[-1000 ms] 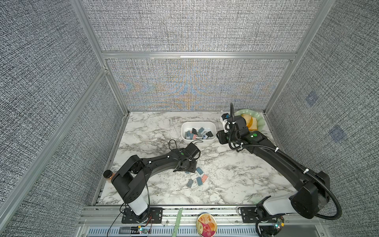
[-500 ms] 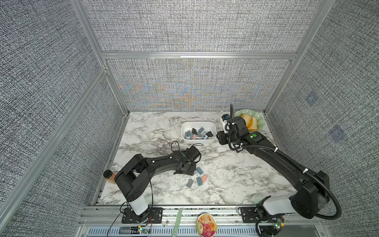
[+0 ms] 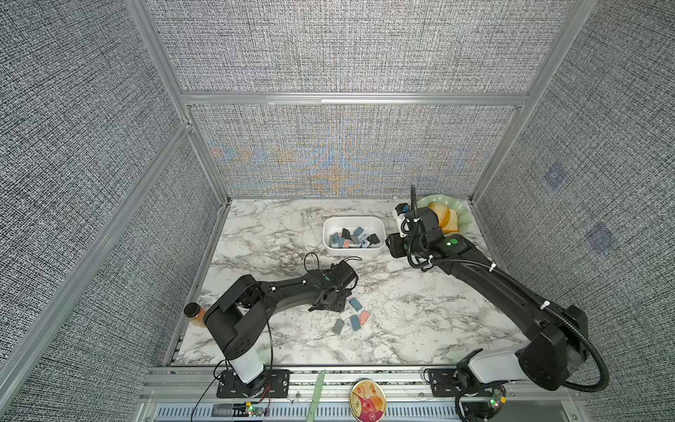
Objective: Put the eraser in the storage box
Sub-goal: Pick up the eraser from the center of the board.
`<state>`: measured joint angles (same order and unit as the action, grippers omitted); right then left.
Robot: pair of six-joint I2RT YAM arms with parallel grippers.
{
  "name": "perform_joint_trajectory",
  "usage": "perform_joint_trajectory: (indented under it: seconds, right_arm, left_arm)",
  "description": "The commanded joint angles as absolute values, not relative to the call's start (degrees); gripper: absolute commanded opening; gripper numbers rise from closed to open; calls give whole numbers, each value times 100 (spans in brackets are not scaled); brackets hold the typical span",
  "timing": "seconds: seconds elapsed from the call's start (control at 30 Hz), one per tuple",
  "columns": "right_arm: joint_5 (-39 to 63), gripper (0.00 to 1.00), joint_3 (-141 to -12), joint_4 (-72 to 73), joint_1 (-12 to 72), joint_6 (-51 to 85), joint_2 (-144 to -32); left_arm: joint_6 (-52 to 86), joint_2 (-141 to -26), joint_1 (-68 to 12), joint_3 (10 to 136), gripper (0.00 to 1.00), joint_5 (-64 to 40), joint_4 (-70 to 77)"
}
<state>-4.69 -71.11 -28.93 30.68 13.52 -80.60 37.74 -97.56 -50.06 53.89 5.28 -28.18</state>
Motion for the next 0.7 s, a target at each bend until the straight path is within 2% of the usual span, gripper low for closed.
perform_joint_trajectory:
  seconds: [0.0,0.27,0.67]
  right_arm:
    - [-562,46,-7115,-2837,3067,1390,-8046]
    - [-589,46,-7125,-2828,3067,1398,-8067]
    - [-642,46,-7111,-2851,3063,1385,-8043]
  left_arm:
    - [3827,-9879,-5010,5346,38,351,-2838]
    - [3858,-9741,-5042,5353,28,306,-2795]
    - [3977,-9488,-5039,5570,27,528,-3007]
